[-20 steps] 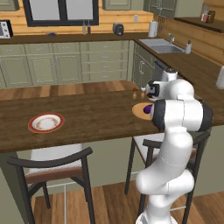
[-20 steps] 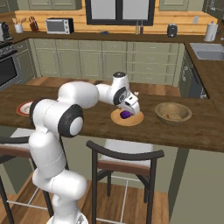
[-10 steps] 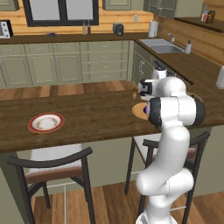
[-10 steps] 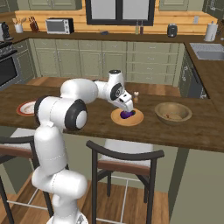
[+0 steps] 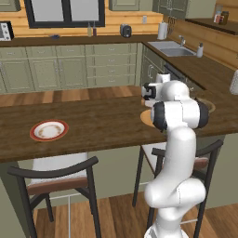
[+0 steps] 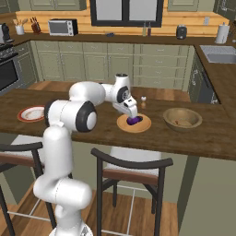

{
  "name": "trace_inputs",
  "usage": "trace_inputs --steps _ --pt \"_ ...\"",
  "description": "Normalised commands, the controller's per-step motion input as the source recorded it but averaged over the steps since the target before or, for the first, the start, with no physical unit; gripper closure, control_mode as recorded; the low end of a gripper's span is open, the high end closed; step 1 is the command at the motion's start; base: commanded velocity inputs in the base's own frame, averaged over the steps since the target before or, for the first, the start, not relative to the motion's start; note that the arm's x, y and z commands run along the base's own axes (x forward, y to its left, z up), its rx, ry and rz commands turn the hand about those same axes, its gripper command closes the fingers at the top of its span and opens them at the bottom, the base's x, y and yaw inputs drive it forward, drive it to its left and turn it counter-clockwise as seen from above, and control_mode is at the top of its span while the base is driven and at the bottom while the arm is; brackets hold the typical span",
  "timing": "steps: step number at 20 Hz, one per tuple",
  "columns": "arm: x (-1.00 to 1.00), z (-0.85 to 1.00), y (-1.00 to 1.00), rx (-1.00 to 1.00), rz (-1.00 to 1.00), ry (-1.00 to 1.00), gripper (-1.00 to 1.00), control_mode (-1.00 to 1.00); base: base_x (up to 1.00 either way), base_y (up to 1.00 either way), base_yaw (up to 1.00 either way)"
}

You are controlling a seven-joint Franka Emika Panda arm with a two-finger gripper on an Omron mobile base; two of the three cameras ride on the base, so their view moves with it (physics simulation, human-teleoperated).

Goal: Pick the chicken drumstick and eggplant from their plates and place them in the bowl. Then put the bowl in the fridge.

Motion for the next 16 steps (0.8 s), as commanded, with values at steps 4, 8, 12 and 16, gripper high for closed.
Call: trace_inputs --steps 4,8,12,16 --pt "0.37 -0.29 -0.01 0.06 0.0 0.09 -1.0 -1.0 0.0 0.0 0.0" --pt "0.43 -0.2 -0.12 0.0 0.0 0.04 -1.0 -1.0 0.0 0.0 0.0" --pt "0.33 -0.2 -0.22 0.0 0.0 0.0 -1.0 -1.0 0.0 0.0 0.0" --pt "0.26 -0.31 -0.06 0.0 0.0 0.0 -1.0 -1.0 0.0 0.0 0.0"
